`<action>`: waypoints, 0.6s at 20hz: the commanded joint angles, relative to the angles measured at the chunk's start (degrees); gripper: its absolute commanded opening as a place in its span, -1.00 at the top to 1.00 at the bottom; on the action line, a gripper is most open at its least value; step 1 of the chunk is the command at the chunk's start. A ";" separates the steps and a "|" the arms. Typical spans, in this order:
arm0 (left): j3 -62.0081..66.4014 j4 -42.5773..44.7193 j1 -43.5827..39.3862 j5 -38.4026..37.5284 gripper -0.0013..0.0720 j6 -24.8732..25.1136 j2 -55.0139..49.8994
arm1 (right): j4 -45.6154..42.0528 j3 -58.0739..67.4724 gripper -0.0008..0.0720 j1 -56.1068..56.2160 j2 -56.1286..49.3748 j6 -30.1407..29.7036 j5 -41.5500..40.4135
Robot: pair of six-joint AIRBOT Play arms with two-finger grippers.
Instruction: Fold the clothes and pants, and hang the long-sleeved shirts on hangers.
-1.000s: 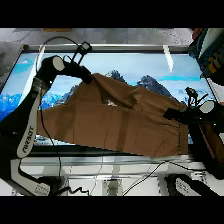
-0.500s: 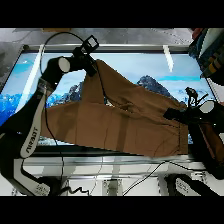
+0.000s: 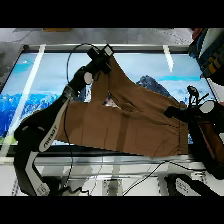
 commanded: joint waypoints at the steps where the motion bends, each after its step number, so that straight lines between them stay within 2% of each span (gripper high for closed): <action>1: 0.04 0.11 -2.03 3.39 0.91 0.15 -2.54 | 0.04 0.04 -0.93 0.02 -0.04 0.04 -0.48; 4: 0.04 -0.02 -1.84 3.39 0.86 0.13 -3.82 | 0.04 0.00 -0.93 0.02 -0.04 0.04 -0.50; 5: 0.04 -0.83 -1.77 3.32 0.50 0.07 -3.89 | 0.04 0.00 -0.93 0.02 -0.04 0.04 -0.50; 6: 0.07 -3.34 -1.66 3.39 -0.25 -0.35 -3.80 | 0.04 0.00 -0.93 0.02 -0.04 0.04 -0.50; 7: 0.07 -7.30 -1.60 3.37 -0.76 -1.44 -3.56 | 0.04 0.00 -0.93 0.02 -0.04 0.04 -0.52; 8: 0.07 -13.38 -1.20 3.13 -0.83 -3.28 -3.02 | 0.04 0.00 -0.93 0.02 -0.04 0.04 -0.50; 10: 0.04 -27.39 0.57 0.20 -0.82 -8.04 -1.09 | 0.02 0.00 -0.93 0.02 -0.04 0.02 -0.50; 12: 0.04 -32.72 3.63 -9.64 -0.77 -13.46 1.57 | -0.15 0.00 -0.93 0.02 -0.04 0.00 -0.52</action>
